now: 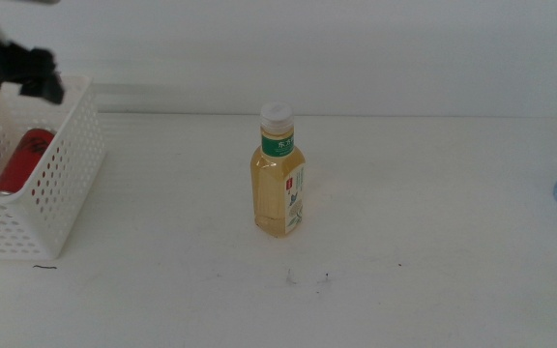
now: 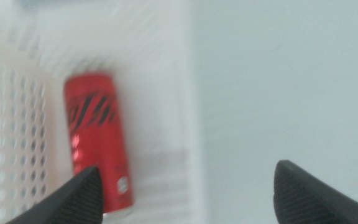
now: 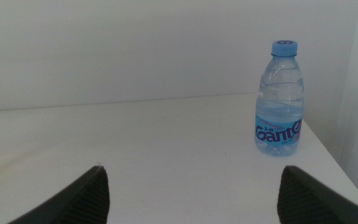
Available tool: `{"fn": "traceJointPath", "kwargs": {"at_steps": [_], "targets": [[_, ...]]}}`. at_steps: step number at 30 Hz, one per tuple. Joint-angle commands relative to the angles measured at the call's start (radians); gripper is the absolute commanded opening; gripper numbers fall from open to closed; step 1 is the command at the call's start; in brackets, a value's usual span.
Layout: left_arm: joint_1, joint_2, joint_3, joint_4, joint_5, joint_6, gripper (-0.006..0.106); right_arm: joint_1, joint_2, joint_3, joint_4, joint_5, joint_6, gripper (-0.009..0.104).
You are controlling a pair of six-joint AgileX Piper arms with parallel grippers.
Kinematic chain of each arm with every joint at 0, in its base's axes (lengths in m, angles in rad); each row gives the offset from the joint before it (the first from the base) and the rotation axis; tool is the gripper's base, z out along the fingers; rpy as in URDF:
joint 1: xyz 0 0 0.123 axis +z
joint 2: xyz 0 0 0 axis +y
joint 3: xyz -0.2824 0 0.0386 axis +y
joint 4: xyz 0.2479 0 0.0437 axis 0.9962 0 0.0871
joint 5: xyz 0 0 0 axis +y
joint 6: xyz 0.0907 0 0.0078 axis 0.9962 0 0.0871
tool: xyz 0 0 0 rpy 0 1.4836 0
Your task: Use arms to grab the bottles and put them into the dustbin to the left of the table.
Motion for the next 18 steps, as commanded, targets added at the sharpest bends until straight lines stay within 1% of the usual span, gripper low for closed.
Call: {"fn": "traceJointPath", "kwargs": {"at_steps": [1,5,8,11,13,16,18], "targets": [[-0.066,-0.114,0.103,0.005,-0.107,-0.029,0.093,0.002,-0.004,0.004,-0.011,-0.012,-0.007,0.092],[-0.189,-0.306,0.326,-0.032,-0.329,-0.029,0.093,0.002,-0.004,0.004,-0.011,-0.012,-0.007,0.092],[-0.28,-0.436,0.534,-0.08,-0.54,-0.009,0.093,0.002,-0.004,0.004,-0.011,-0.012,-0.007,0.092],[-0.371,-0.544,0.735,-0.153,-0.766,0.059,0.093,0.002,-0.004,0.004,-0.011,-0.012,-0.007,0.092],[-0.443,-0.604,0.881,-0.179,-0.945,0.086,0.093,0.002,-0.004,0.004,-0.011,-0.012,-0.007,0.092],[-0.557,-0.658,1.081,-0.169,-1.215,0.053,0.093,0.002,-0.004,0.004,-0.011,-0.012,-0.007,0.092],[-0.623,-0.663,1.214,-0.125,-1.424,-0.013,0.093,0.002,-0.004,0.004,-0.011,-0.012,-0.007,0.092]]}}
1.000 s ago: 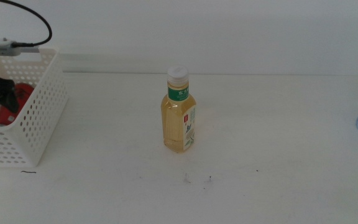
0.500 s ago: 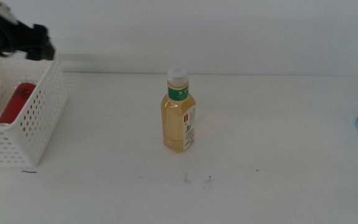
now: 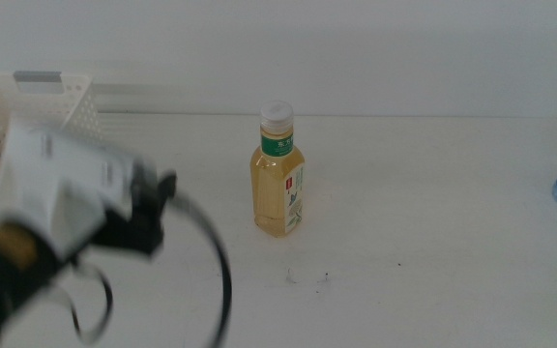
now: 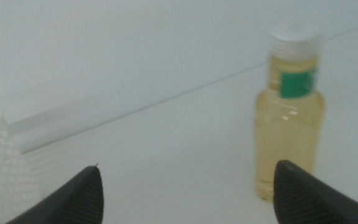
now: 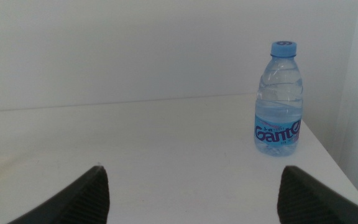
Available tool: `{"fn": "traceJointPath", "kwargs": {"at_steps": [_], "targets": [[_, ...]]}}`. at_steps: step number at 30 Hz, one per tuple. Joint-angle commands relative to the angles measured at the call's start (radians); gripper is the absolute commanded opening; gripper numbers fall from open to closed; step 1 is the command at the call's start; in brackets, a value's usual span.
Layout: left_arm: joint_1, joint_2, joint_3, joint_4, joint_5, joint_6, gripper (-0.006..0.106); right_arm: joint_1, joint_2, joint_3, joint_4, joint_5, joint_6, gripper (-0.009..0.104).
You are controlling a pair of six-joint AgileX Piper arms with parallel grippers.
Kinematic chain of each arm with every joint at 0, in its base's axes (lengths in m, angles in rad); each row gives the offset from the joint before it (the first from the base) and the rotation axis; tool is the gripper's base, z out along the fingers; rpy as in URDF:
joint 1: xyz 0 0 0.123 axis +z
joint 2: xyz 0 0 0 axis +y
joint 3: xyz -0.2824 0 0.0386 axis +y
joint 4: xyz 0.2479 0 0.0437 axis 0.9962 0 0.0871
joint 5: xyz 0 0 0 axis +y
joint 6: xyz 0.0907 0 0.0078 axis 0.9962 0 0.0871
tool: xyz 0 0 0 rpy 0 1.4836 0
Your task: Use arms to grab the bottles and put them into the dustbin to the left of the table.
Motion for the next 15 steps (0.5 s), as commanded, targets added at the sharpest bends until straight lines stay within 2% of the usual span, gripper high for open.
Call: {"fn": "traceJointPath", "kwargs": {"at_steps": [1,4,6,11,15], "targets": [[-0.071,-0.01,0.137,0.05,-0.286,-0.089,0.093,0.002,-0.004,0.004,-0.011,-0.012,-0.007,0.092],[-0.105,0.026,0.282,0.179,-0.538,-0.205,0.093,0.002,-0.004,0.004,-0.011,-0.012,-0.007,0.092],[-0.105,0.064,0.332,0.226,-0.619,-0.238,0.093,0.002,-0.004,0.004,-0.011,-0.012,-0.007,0.092],[-0.105,0.165,0.361,0.242,-0.658,-0.367,0.093,0.002,-0.004,0.004,-0.011,-0.012,-0.007,0.092],[-0.105,0.259,0.363,0.269,-0.749,-0.347,0.093,0.002,-0.004,0.004,-0.011,-0.012,-0.007,0.092]]}}
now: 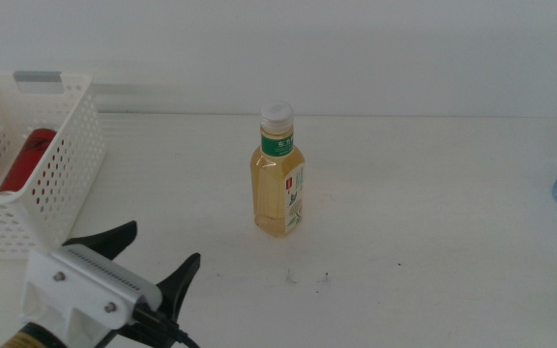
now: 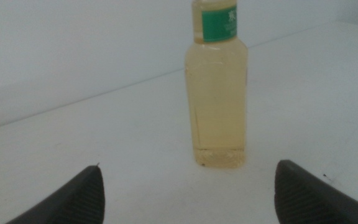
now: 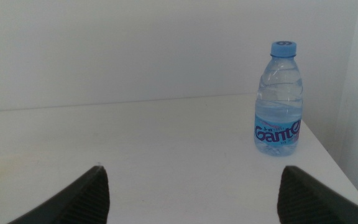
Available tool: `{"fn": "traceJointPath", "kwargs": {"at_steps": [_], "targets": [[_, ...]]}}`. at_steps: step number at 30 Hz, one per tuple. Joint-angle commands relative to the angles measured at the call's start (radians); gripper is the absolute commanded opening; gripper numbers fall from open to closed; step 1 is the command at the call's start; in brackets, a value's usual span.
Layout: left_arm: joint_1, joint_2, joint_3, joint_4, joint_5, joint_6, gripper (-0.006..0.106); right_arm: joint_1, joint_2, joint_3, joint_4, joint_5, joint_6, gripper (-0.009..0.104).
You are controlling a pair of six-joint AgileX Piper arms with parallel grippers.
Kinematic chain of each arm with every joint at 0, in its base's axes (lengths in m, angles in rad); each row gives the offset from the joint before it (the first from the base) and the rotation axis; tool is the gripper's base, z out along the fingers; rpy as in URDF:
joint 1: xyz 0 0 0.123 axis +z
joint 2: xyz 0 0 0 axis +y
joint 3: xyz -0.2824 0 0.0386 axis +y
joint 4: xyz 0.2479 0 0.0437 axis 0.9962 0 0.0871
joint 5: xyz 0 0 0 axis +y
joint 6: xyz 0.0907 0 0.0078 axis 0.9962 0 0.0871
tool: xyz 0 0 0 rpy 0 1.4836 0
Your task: Use arms to grab the bottles and put them into the dustbin to the left of the table.
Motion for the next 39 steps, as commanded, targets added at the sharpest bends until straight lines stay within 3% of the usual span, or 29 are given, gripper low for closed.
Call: {"fn": "traceJointPath", "kwargs": {"at_steps": [1,5,20,39], "targets": [[-0.008,0.052,0.003,0.012,-0.087,-0.019,0.093,0.002,-0.004,0.004,-0.011,-0.012,-0.007,0.092],[-0.008,0.18,-0.001,0.025,-0.256,-0.058,0.093,0.002,-0.004,0.004,-0.011,-0.012,-0.007,0.092],[-0.008,0.571,-0.336,0.084,-0.256,-0.112,0.093,0.002,-0.004,0.004,-0.011,-0.012,-0.007,0.092],[-0.008,0.824,-0.674,0.111,-0.25,-0.138,0.093,0.002,-0.004,0.004,-0.011,-0.012,-0.007,0.092]]}}
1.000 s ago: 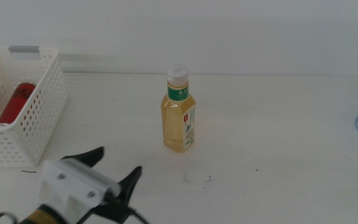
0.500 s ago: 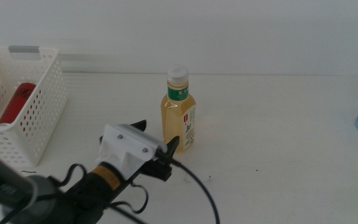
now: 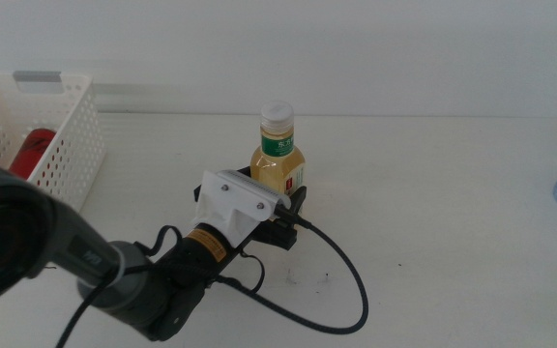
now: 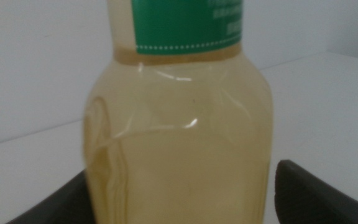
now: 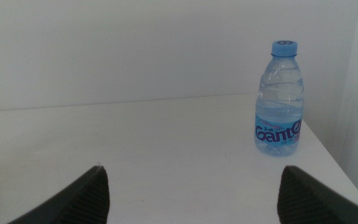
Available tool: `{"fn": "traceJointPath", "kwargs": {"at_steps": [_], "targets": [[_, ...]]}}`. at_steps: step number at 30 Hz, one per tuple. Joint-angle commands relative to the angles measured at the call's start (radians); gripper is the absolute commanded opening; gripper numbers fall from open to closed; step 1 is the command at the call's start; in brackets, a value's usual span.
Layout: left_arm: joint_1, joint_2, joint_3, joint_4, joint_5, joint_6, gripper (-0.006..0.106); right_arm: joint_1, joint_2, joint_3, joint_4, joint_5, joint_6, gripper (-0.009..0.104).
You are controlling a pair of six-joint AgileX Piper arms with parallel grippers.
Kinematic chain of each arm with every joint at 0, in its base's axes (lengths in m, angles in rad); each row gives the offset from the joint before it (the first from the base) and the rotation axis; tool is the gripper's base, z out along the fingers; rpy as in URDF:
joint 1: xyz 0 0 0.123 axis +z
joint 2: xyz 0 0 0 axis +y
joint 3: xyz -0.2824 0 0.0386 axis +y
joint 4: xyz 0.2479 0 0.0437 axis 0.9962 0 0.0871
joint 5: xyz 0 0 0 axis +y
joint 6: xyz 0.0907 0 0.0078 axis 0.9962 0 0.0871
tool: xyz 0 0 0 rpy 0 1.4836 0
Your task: Use arms to grab the bottles and put them into the dustbin to the left of the table.
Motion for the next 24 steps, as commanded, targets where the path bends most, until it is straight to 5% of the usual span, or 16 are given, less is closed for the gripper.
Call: {"fn": "traceJointPath", "kwargs": {"at_steps": [1,12,16,21,24], "targets": [[-0.002,0.022,-0.033,0.002,-0.002,-0.016,0.093,0.002,-0.004,0.004,-0.011,-0.012,-0.007,0.092],[-0.002,0.101,-0.126,-0.016,0.027,0.003,0.091,0.002,-0.004,0.004,-0.011,-0.012,-0.007,0.092],[0.007,0.101,-0.133,-0.012,0.053,0.015,0.065,0.002,-0.004,0.004,-0.011,-0.012,-0.007,0.092],[0.045,0.066,-0.107,0.11,0.039,-0.138,0.014,0.002,-0.004,0.004,-0.011,-0.012,-0.007,0.092],[0.056,-0.045,-0.056,0.166,0.137,-0.144,-0.002,0.002,-0.004,0.004,-0.011,-0.012,-0.007,0.092]]}}
